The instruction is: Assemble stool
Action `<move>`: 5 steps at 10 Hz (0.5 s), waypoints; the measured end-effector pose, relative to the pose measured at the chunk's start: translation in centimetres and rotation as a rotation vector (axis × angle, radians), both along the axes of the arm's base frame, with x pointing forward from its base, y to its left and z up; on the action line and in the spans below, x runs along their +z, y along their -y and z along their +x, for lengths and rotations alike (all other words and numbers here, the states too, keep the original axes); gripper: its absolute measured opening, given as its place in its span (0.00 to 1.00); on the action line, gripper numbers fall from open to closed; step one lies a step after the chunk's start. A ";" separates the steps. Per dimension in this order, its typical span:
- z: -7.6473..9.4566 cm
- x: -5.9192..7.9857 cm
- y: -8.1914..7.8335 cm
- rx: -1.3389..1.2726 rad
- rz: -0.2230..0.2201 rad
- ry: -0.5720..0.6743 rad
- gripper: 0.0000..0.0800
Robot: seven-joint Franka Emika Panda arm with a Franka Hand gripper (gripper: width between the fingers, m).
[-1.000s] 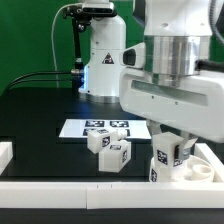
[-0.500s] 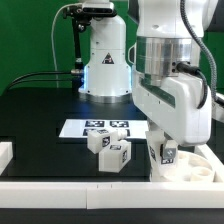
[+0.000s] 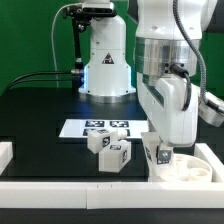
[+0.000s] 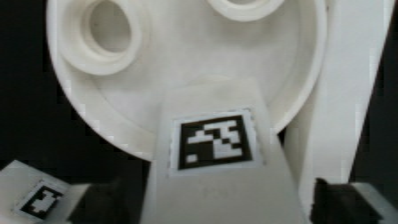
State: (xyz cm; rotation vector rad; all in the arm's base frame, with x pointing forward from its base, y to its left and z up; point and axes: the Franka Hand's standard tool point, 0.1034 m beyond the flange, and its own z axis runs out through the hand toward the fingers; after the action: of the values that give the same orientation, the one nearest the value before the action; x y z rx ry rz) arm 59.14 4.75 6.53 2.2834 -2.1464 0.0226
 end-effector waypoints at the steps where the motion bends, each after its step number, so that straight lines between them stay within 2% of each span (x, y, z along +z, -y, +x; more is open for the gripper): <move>1: 0.0 0.5 -0.1 0.033 0.004 0.006 0.76; 2: 0.0 1.4 -0.2 0.055 0.015 0.016 0.76; 3: 0.0 2.0 -0.2 0.066 0.023 0.024 0.80; 5: -0.1 1.6 -0.3 0.070 0.021 0.018 0.81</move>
Offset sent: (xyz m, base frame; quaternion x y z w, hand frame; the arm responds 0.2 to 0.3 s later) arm 0.0000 0.0000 0.0000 0.0000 0.0000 0.0000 1.0000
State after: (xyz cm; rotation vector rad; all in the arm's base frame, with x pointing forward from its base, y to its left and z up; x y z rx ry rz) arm 59.04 5.03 8.11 2.3781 -2.0831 0.0210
